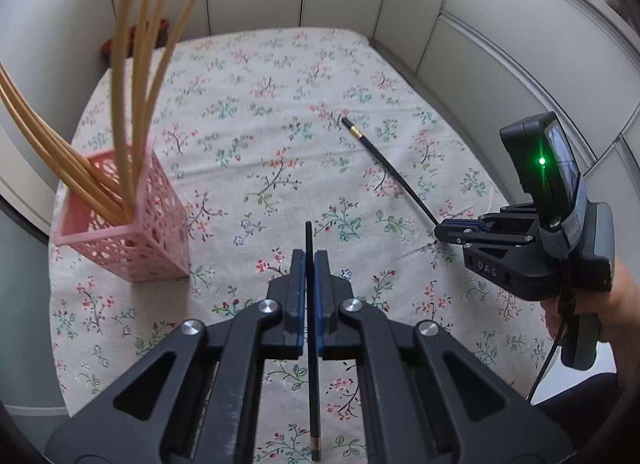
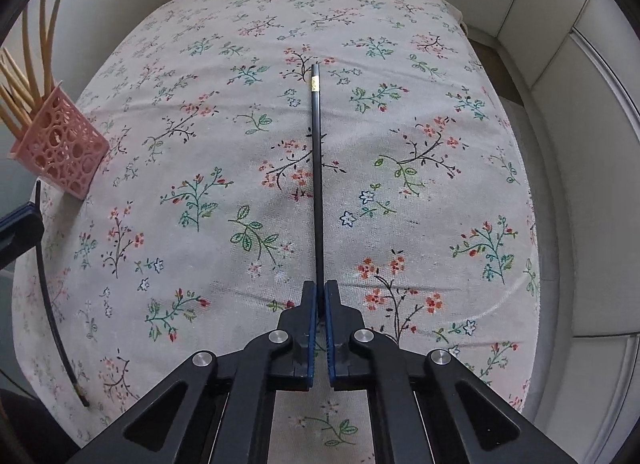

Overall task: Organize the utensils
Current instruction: 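Lift both black chopsticks and carry them over the pink holder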

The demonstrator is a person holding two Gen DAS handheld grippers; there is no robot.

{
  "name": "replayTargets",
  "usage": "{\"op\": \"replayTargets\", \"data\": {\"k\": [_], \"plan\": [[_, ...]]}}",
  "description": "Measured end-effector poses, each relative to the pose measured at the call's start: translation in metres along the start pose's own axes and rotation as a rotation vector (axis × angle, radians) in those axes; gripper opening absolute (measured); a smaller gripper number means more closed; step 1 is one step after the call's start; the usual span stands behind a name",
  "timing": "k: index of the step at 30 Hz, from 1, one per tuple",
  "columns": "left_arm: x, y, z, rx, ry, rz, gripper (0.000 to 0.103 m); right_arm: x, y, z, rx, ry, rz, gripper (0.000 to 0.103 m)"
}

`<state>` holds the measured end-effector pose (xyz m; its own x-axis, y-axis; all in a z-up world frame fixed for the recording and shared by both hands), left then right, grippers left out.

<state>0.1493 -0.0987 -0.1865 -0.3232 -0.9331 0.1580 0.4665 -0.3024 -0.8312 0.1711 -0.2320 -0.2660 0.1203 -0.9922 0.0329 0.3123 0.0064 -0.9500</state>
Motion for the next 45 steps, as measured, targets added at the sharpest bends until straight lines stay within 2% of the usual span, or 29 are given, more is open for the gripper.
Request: {"op": "replayTargets", "data": {"k": [6, 11, 18, 33, 40, 45], "plan": [[-0.001, -0.037, 0.000, 0.108, 0.030, -0.018, 0.005, 0.007, -0.064, -0.003, 0.153, 0.021, 0.004, 0.004], [-0.008, -0.062, 0.004, 0.184, 0.017, -0.038, 0.004, 0.005, -0.117, 0.003, 0.297, 0.026, -0.014, 0.004], [-0.013, -0.086, 0.012, 0.278, 0.007, -0.060, 0.004, 0.003, -0.163, 0.012, 0.442, 0.055, -0.007, 0.004], [-0.049, -0.172, 0.031, 0.556, -0.087, -0.110, 0.004, -0.019, -0.234, 0.012, 0.628, 0.059, 0.062, 0.004], [-0.076, -0.192, 0.038, 0.698, -0.153, -0.042, 0.004, -0.039, -0.254, 0.023, 0.687, 0.041, 0.109, 0.004], [-0.092, -0.188, 0.042, 0.725, -0.196, 0.008, 0.004, -0.054, -0.254, 0.031, 0.687, 0.030, 0.131, 0.004]]}}
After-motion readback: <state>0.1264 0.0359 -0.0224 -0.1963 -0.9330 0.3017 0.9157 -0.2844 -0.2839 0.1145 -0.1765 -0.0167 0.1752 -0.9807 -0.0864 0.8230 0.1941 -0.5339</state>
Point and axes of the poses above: each gripper's, at about its wrist camera, not at the fingertips, and y roughly the way its jaws point, x to its right, z to its top, the point moved 3 cm from there along y, roughly the way its jaws point, and after that the axes turned 7 degrees about -y, right-handed, at the moved point
